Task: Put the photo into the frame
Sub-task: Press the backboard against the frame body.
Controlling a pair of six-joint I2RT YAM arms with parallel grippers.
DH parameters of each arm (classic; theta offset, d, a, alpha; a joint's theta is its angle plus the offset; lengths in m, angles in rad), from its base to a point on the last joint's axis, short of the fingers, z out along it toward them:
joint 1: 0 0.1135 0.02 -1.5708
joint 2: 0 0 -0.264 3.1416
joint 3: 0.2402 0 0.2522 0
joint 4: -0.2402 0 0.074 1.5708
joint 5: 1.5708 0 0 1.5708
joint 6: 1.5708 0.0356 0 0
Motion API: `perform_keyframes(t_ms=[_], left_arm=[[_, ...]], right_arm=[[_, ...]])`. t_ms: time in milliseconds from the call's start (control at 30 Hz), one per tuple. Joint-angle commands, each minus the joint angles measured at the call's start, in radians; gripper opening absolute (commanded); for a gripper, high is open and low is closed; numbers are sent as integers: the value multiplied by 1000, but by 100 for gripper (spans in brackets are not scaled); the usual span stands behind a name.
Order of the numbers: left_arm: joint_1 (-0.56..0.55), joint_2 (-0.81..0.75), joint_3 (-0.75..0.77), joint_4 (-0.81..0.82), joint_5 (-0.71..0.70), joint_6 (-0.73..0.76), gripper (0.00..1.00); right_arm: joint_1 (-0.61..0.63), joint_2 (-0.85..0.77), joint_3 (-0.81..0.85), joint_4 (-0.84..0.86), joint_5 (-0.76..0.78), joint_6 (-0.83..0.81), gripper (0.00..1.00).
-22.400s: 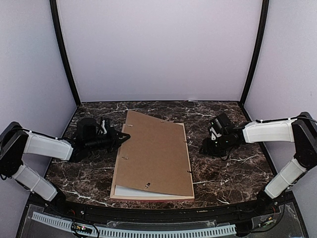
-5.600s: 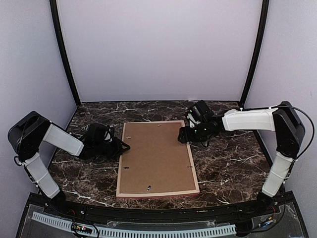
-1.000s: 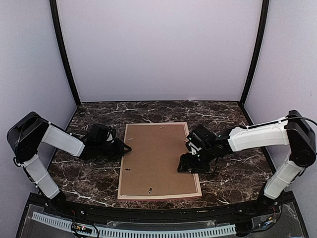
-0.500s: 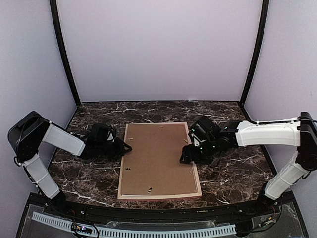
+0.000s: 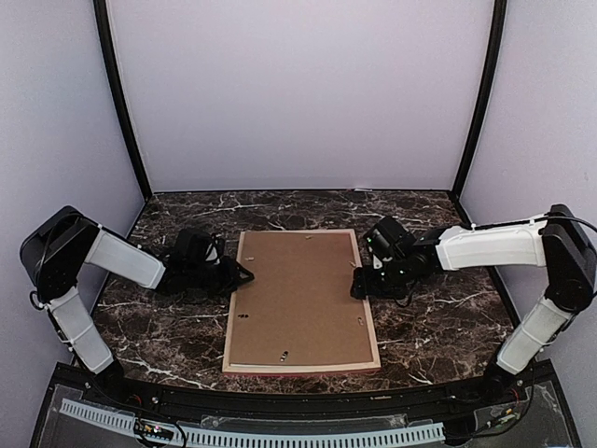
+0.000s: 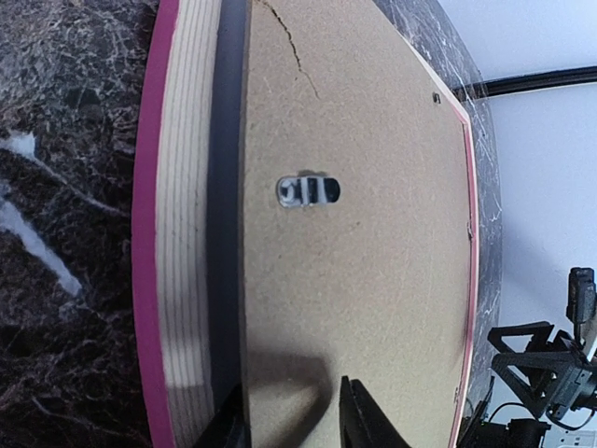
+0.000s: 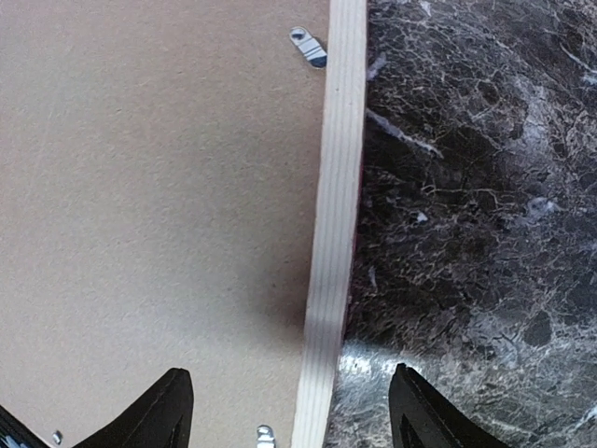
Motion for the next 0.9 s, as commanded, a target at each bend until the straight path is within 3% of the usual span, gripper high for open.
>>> perform_keyframes(t_ms=[0, 500, 867], left_arm=[[-8, 37, 10, -111, -8, 36, 34], [-21, 12, 83, -285, -41, 88, 48], [-39, 39, 104, -303, -49, 91, 51]], right_arm=[[-10, 41, -14, 95, -3, -31, 73], [-8, 27, 14, 115, -10, -68, 73], [57, 91, 111, 225, -144, -105, 72]])
